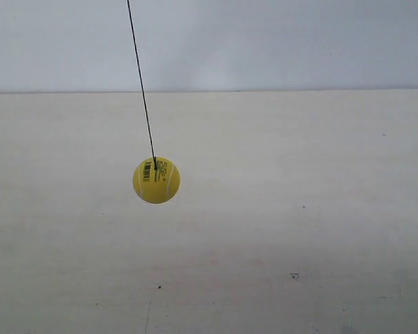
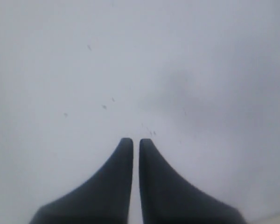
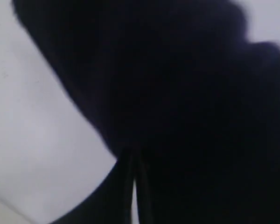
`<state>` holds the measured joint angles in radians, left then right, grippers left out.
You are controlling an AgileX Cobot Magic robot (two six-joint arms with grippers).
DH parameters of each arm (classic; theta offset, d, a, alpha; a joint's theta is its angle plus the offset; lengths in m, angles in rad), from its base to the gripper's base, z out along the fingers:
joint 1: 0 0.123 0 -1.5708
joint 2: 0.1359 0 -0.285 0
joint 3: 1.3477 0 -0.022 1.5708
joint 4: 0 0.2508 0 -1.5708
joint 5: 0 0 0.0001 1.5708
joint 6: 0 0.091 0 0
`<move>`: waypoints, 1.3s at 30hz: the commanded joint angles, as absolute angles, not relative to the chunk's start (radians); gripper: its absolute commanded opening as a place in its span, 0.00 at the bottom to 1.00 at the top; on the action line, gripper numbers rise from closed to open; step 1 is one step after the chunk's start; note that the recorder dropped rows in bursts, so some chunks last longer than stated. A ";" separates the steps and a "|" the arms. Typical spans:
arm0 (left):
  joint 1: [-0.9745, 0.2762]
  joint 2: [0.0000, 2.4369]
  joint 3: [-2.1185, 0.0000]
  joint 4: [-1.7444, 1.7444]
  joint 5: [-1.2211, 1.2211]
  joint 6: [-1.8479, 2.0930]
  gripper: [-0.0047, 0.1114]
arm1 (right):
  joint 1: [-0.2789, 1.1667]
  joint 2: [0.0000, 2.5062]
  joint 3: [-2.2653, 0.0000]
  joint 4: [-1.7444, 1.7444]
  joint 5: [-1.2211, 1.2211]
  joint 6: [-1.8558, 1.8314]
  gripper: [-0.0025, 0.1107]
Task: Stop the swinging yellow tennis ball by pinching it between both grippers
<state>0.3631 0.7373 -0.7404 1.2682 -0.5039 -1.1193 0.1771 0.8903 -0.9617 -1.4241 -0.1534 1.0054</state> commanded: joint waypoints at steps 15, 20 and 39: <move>0.238 0.000 -0.622 1.329 -0.007 -1.299 0.08 | 0.172 0.327 -0.812 -1.400 -0.024 1.135 0.02; 0.230 0.000 -0.596 1.304 -0.038 -1.336 0.08 | 0.172 0.224 -0.668 -1.394 -0.015 1.142 0.02; 0.115 0.000 -0.313 1.744 -0.267 -1.791 0.08 | 0.170 0.000 -0.408 -1.394 -0.153 1.369 0.02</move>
